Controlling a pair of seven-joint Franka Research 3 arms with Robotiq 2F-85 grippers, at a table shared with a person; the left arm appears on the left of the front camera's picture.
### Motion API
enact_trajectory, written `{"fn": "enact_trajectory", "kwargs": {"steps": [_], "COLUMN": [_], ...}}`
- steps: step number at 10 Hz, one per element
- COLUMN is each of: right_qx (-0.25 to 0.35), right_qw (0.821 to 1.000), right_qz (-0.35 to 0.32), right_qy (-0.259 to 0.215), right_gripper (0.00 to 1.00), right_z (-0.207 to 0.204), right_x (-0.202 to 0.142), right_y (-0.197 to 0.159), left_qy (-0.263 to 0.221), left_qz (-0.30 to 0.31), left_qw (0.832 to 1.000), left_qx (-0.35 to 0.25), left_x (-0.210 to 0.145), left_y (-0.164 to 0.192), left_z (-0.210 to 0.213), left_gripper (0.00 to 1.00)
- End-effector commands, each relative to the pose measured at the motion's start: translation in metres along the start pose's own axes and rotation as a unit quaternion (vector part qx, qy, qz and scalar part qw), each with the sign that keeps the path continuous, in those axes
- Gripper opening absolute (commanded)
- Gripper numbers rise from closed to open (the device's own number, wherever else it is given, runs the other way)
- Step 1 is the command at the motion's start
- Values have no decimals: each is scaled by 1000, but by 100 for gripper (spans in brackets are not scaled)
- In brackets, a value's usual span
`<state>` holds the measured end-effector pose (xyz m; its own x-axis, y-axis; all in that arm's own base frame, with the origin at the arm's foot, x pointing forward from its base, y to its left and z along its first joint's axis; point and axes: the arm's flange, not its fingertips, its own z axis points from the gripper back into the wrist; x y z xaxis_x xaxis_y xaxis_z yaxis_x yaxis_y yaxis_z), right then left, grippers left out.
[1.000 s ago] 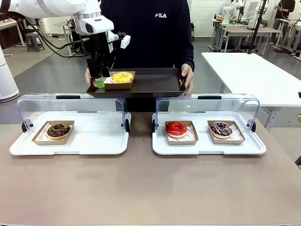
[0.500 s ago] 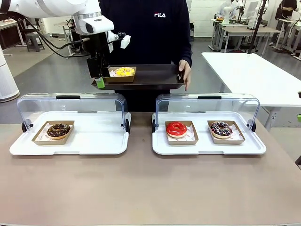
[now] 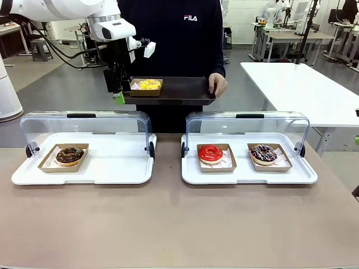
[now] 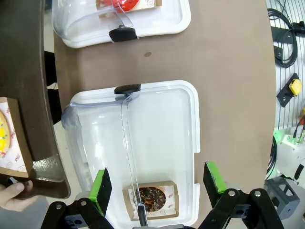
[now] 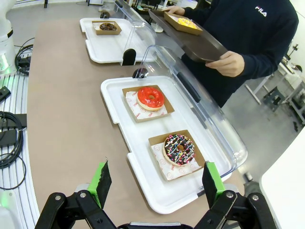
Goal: Provide the desired donut to the person.
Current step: Pick up and lift the Paper togo box containing the Donut pointed at by the person.
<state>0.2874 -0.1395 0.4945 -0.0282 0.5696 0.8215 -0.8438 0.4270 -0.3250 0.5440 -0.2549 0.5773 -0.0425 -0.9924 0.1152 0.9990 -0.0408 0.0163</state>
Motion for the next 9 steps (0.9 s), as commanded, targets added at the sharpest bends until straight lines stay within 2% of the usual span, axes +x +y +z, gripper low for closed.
{"fn": "enact_trajectory", "kwargs": {"steps": [1, 9], "right_qx": [-4, -4], "right_qw": [1000, 1000], "right_qz": [6, 6], "right_qy": [-14, -14], "right_gripper": [100, 100], "right_z": [-3, -3], "right_x": [-1, -1], "right_y": [-3, -3], "left_qy": [3, 0], "left_qz": [4, 0], "left_qw": [1000, 1000], "left_qx": [5, 0], "left_x": [-1, 0], "left_y": [0, 0], "left_z": [2, 0], "left_gripper": [100, 100]}}
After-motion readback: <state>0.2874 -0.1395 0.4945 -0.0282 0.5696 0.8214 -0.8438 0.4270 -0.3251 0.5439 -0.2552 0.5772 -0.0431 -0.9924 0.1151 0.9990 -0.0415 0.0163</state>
